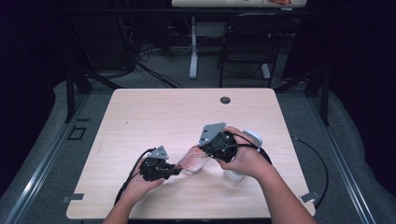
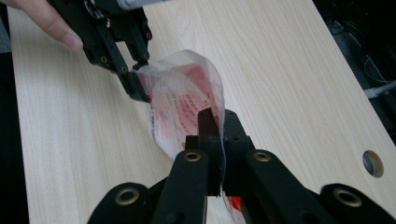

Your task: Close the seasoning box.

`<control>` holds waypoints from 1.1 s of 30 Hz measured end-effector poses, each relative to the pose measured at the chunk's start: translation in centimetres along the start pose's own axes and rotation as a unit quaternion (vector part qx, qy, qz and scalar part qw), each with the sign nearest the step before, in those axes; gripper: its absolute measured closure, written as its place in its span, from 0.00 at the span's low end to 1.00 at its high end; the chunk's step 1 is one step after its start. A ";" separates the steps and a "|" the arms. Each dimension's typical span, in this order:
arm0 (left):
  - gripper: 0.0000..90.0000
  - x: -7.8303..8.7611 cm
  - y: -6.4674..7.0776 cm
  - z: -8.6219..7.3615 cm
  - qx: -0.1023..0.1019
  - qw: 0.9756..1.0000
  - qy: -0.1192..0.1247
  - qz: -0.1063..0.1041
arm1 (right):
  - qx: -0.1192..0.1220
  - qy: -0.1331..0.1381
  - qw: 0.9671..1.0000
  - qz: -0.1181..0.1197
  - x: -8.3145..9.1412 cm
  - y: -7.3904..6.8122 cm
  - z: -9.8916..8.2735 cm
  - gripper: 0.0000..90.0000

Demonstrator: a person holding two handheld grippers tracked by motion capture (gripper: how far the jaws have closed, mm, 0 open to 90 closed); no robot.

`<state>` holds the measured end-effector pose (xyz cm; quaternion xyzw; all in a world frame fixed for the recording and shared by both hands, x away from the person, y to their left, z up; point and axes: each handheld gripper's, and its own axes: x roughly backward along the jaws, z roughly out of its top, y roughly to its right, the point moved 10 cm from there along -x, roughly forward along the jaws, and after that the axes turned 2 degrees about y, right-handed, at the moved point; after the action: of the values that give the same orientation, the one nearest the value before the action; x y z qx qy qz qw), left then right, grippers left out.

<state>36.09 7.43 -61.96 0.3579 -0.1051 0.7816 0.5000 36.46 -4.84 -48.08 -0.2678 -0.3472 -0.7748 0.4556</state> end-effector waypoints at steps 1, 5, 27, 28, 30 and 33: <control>0.88 -0.3 -0.1 -0.2 0.000 1.000 -0.007 0.006 | 0.008 -0.002 1.000 0.001 -0.3 -0.3 0.5 0.99; 0.82 -0.7 -0.3 -0.7 0.004 1.000 -0.015 0.018 | 0.024 0.003 1.000 0.008 -1.0 -1.0 1.6 0.97; 0.57 2.5 -0.7 -0.8 0.002 0.998 0.045 0.051 | 0.003 0.154 0.987 0.055 0.9 -3.1 5.7 0.65; 0.57 2.7 -0.7 -0.8 0.002 0.998 0.048 0.051 | 0.000 0.161 0.986 0.051 1.3 -2.9 5.7 0.66; 0.56 2.8 -0.7 -0.8 0.002 0.997 0.053 0.053 | -0.013 0.173 0.984 0.052 1.8 -2.7 5.6 0.65; 0.56 3.3 -0.6 -1.0 -0.004 0.997 0.054 0.054 | -0.037 0.200 0.979 0.035 3.4 -1.9 4.8 0.65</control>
<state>35.34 10.56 -60.55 0.3070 -0.0998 0.8250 0.4638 33.73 -2.20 -43.25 -0.1363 -0.2107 -0.8082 0.5327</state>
